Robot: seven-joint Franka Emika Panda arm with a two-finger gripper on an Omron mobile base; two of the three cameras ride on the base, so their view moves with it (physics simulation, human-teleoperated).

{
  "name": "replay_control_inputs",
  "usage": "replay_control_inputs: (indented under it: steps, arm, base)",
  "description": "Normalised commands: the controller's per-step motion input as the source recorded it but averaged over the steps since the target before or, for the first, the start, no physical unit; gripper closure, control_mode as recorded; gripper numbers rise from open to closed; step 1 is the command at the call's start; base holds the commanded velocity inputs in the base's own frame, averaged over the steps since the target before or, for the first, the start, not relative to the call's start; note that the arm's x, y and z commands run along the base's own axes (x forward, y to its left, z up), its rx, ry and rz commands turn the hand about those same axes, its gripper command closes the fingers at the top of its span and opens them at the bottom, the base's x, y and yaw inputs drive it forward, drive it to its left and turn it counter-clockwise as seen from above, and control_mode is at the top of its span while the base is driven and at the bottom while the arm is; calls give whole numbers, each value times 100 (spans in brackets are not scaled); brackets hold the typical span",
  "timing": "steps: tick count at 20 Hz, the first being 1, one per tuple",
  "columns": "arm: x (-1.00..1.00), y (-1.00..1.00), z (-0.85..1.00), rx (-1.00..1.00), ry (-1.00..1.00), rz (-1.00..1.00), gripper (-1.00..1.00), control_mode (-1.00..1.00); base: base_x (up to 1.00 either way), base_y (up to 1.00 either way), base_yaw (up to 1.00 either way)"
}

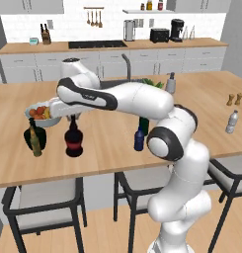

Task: Move the plastic bottles in the middle to the plastics group, and the glass bottles in the middle to the glass group.

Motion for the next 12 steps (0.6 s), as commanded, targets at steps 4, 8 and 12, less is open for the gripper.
replay_control_inputs:
  steps: [4,8,12]
  arm:
    - [41,36,-18,0,1,0,100,-100]
    - [61,41,-8,0,0,0,100,-100]
    - [37,29,-16,0,4,0,100,-100]
  base:
    - [0,0,0]
    - [0,0,0]
    - [0,0,0]
